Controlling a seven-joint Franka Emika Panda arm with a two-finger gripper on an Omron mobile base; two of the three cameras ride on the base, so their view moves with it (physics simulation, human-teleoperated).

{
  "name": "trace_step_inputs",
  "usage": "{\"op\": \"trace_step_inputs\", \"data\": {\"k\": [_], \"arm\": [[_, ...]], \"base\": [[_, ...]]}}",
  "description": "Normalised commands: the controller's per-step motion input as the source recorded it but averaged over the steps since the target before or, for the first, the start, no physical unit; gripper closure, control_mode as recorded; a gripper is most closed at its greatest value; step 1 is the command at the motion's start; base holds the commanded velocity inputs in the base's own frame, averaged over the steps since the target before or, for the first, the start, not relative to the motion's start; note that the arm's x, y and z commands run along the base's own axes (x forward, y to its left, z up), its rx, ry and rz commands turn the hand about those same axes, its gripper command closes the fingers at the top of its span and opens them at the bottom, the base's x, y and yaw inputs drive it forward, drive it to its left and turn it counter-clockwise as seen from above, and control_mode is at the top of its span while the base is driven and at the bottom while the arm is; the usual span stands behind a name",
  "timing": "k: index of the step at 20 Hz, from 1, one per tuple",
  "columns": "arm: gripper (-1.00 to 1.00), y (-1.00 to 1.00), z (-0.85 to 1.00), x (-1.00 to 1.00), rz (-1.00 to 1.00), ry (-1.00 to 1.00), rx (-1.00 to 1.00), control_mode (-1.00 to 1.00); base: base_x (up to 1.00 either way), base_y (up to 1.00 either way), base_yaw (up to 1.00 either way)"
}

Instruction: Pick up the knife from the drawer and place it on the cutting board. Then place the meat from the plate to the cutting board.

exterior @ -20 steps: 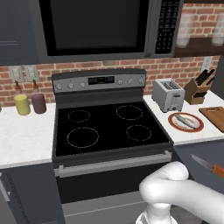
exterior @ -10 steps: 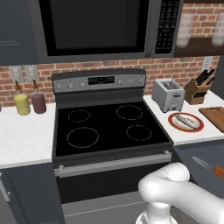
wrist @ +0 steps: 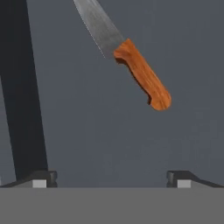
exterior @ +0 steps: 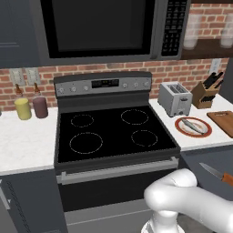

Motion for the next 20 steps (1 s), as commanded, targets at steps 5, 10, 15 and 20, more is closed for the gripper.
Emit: {"op": "trace_step_inputs", "data": {"k": [5,10,15,20], "arm": [[-1.0,-0.17,0.22,0.45,-0.02,-0.09,-0.07,-1.0],[-1.0,-0.19,0.0,-0.01,-0.01,-0.19,0.0,-1.0],[-1.0,-0.08,-0.06,-0.02,0.0,-0.1,0.0,-1.0],[-1.0,0.0,-0.1,0.12,0.0,0.0,0.0,-1.0]], "base": [[0.0,0.0,0.0],[0.0,0.0,0.0],[0.0,0.0,0.0],[0.0,0.0,0.0]]}}
